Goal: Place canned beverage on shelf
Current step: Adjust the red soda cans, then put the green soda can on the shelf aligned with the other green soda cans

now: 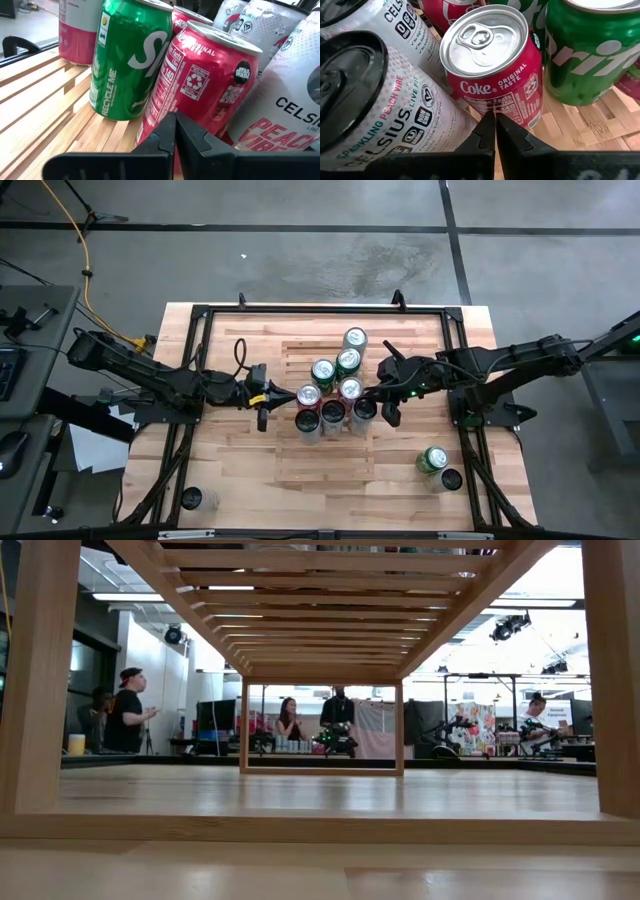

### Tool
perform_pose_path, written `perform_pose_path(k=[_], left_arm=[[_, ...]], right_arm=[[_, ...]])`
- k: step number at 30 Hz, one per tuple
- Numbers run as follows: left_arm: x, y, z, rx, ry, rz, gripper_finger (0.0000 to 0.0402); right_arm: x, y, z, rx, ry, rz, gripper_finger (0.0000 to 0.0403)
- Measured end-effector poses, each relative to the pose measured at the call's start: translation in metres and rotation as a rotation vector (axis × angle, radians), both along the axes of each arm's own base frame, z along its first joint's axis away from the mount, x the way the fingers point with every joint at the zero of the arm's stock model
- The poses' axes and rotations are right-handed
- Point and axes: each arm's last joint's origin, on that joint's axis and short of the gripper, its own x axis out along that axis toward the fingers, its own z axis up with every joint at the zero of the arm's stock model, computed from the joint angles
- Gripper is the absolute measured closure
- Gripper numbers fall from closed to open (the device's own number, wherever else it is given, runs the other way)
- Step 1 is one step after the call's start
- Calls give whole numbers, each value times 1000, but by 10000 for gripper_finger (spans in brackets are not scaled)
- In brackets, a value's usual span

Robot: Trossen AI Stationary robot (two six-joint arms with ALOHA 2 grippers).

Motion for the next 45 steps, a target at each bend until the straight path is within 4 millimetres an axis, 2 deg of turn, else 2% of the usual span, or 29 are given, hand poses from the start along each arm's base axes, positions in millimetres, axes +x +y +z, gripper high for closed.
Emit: perform_pose_path(k=[17, 23, 31, 36, 40, 45], left_arm=[[0, 0, 2, 36, -17, -1, 402], [-3, 4, 0, 76, 27, 91, 401], [-27, 10, 12, 81, 45, 102, 402], [-45, 12, 29, 24, -51, 83, 402], [-57, 12, 40, -1, -117, 39, 401], [-66, 12, 47, -16, -162, 22, 402]], right_arm=[[0, -1, 0, -17, 1, -9, 403], [-6, -4, -2, -37, 50, -38, 403], [-25, -9, 8, -75, 29, -85, 403], [-41, -12, 18, -71, -13, -105, 403], [-51, -14, 21, -18, -6, -145, 403], [-58, -13, 14, 101, 99, -132, 403]])
